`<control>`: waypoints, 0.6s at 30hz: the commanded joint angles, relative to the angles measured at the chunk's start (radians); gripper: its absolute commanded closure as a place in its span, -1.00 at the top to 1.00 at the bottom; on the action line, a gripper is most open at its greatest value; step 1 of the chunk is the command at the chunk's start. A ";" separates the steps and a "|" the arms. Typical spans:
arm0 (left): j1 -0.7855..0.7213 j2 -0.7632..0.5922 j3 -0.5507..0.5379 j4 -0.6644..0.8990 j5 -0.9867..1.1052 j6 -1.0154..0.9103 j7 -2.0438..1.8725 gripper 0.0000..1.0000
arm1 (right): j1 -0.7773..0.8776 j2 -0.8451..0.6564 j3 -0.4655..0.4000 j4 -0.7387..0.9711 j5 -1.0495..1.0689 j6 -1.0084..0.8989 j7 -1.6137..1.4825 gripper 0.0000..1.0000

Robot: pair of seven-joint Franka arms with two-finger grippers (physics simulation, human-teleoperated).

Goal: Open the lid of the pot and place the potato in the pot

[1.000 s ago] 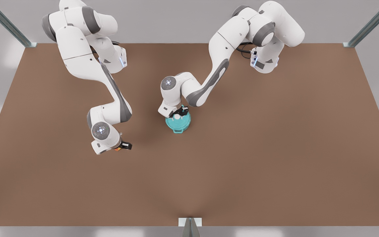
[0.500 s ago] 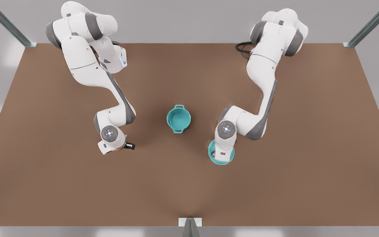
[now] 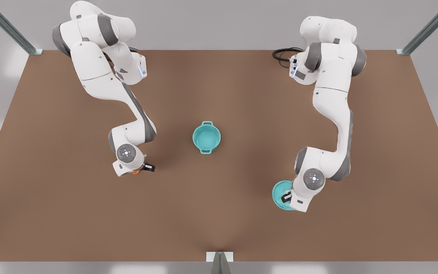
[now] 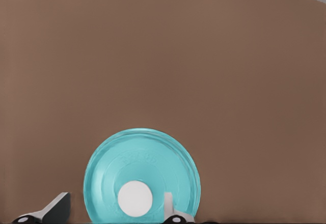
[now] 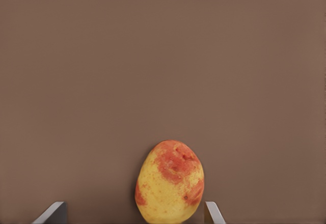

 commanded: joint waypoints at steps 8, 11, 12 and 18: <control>0.208 -0.620 0.018 -0.293 -0.174 -0.287 0.653 1.00 | -0.001 -0.026 0.000 -0.023 -0.004 0.005 0.010 1.00; 0.226 -0.499 0.019 -0.165 -0.185 -0.313 0.616 1.00 | -0.020 -0.034 -0.001 -0.025 -0.025 0.004 -0.001 1.00; 0.223 -0.496 0.019 -0.167 -0.171 -0.325 0.616 1.00 | -0.022 -0.034 -0.001 -0.025 -0.025 0.004 -0.001 1.00; 0.237 -0.496 0.022 -0.174 -0.179 -0.498 0.578 1.00 | -0.028 -0.034 -0.001 -0.008 -0.045 0.012 -0.001 1.00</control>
